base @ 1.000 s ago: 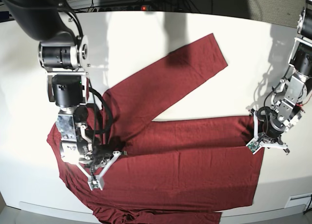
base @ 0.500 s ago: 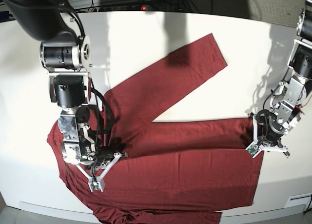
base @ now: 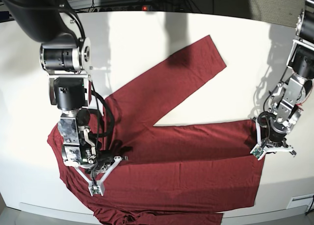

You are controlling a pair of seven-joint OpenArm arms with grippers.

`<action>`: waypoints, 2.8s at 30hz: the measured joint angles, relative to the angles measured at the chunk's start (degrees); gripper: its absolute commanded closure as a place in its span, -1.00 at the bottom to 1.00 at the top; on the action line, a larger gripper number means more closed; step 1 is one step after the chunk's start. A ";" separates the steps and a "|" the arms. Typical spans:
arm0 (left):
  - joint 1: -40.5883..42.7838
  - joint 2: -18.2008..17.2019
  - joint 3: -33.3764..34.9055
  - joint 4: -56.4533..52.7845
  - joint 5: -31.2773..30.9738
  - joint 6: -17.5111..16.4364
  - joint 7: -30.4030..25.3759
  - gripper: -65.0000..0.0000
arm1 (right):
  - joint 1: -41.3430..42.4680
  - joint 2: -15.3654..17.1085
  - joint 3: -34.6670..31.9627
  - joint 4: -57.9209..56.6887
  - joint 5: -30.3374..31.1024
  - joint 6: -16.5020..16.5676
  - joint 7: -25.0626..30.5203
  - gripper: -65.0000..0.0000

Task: Fold the T-shirt properly
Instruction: 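Drag the held sleeve with the left gripper toward the right gripper, then pull the shirt body with the right gripper toward the hem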

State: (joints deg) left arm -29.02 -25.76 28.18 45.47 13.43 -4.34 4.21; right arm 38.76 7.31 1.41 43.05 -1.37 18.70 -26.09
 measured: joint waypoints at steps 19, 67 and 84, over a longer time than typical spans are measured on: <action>0.24 0.85 0.00 -0.52 0.00 -0.09 -1.90 1.00 | -0.22 -0.02 0.00 0.00 -9.38 0.00 9.81 -0.20; -1.95 0.85 0.00 -0.52 5.22 0.79 -6.64 0.00 | 4.11 1.66 2.16 -0.02 20.24 0.61 -4.81 -0.25; -2.32 0.09 0.02 -0.52 -6.12 0.79 -4.72 0.00 | 4.39 2.47 13.53 -0.02 25.75 13.97 -10.01 -0.25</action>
State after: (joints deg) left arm -31.33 -25.67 28.21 44.95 7.31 -3.55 -0.51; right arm 43.16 9.78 14.94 43.03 24.38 32.67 -36.10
